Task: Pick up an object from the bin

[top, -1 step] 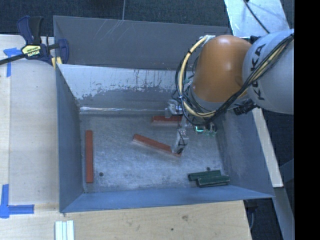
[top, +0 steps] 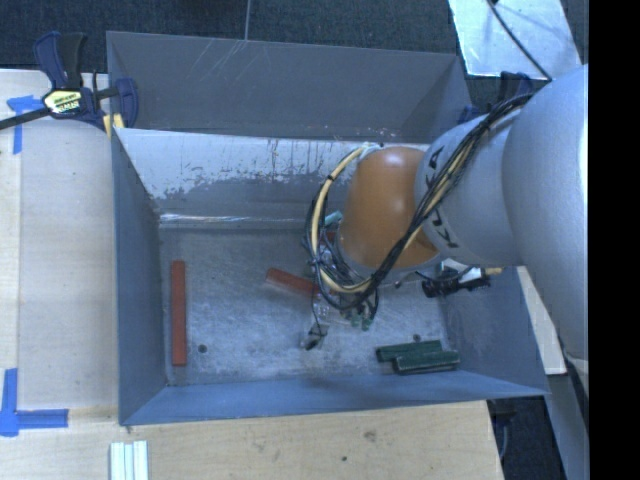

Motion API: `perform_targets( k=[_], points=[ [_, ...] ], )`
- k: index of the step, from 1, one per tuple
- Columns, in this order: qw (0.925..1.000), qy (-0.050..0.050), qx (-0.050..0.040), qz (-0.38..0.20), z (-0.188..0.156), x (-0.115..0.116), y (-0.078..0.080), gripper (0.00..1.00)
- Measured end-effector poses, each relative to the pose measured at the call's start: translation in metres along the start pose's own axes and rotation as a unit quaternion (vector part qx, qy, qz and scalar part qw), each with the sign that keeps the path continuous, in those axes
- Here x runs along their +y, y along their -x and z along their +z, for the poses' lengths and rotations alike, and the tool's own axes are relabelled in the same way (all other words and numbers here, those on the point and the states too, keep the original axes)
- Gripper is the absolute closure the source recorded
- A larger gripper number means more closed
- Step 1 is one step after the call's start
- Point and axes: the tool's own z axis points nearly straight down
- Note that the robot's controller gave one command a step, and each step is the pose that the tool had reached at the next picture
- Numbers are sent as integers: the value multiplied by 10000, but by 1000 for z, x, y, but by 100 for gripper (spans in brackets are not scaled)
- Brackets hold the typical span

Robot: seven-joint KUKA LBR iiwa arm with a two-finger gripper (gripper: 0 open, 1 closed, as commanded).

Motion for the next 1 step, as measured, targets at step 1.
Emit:
perform_targets(
  k=[1],
  points=[
    [10000,17,-43,1,-4,1,3,100]
  ],
)
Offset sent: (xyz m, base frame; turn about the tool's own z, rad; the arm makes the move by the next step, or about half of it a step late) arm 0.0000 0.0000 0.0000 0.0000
